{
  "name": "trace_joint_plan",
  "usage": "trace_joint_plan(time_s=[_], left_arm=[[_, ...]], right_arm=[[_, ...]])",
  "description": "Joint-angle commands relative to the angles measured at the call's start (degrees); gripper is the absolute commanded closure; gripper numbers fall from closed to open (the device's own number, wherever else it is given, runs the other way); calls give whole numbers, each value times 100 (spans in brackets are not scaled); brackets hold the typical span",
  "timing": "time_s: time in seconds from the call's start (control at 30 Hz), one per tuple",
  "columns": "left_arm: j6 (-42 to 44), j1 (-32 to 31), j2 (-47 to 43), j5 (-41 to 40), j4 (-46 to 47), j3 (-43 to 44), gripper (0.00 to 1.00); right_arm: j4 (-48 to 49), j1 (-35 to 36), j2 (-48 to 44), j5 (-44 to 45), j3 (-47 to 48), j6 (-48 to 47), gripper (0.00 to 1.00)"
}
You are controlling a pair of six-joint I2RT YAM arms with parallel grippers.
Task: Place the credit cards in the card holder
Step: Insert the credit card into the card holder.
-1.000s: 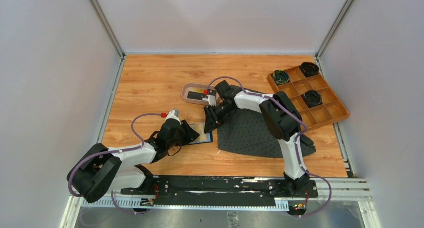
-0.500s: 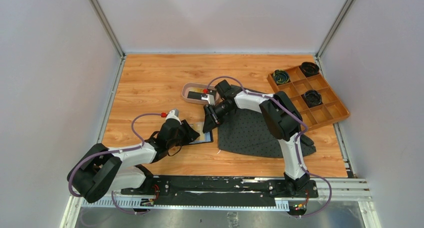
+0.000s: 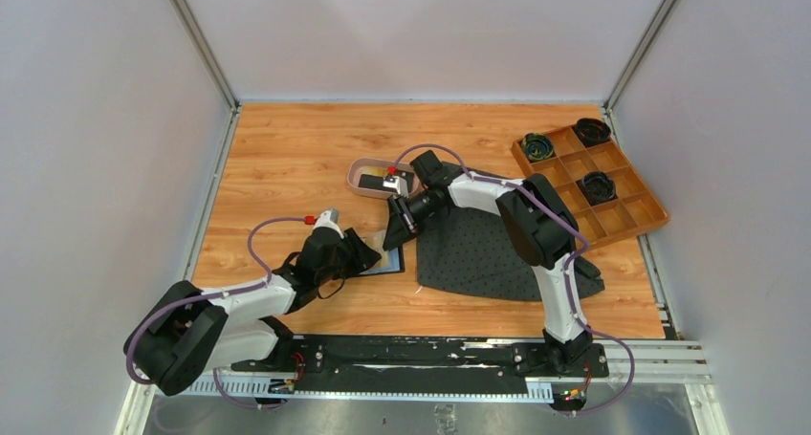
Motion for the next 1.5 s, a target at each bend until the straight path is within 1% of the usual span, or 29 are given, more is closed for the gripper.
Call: trace_joint_plan(time_s=[0.0, 0.17, 0.23, 0.47, 0.6, 0.7, 1.07, 1.37, 1.47], left_arm=[[38, 93, -264, 10, -72, -146, 50], [-7, 188, -545, 191, -72, -240, 45], [2, 215, -627, 258, -72, -262, 41], [214, 280, -639, 661, -72, -186, 34], [303, 288, -514, 836, -72, -126, 33], [323, 288, -428, 871, -72, -112, 33], [402, 288, -460, 989, -72, -4, 31], [445, 288, -368, 1039, -72, 84, 27], [447, 288, -245, 1031, -72, 123, 27]], right_arm=[[264, -66, 75, -316, -76, 353, 65], [331, -80, 196, -348, -78, 484, 65], [371, -74, 250, -370, -85, 547, 65], [770, -98, 382, -556, -132, 1004, 65], [1257, -98, 415, -765, -258, 1458, 65], [1414, -107, 397, -831, -300, 1609, 65], [1509, -100, 449, -868, -315, 1756, 67], [1509, -102, 485, -904, -332, 1835, 68], [1705, -96, 478, -930, -348, 1880, 68]])
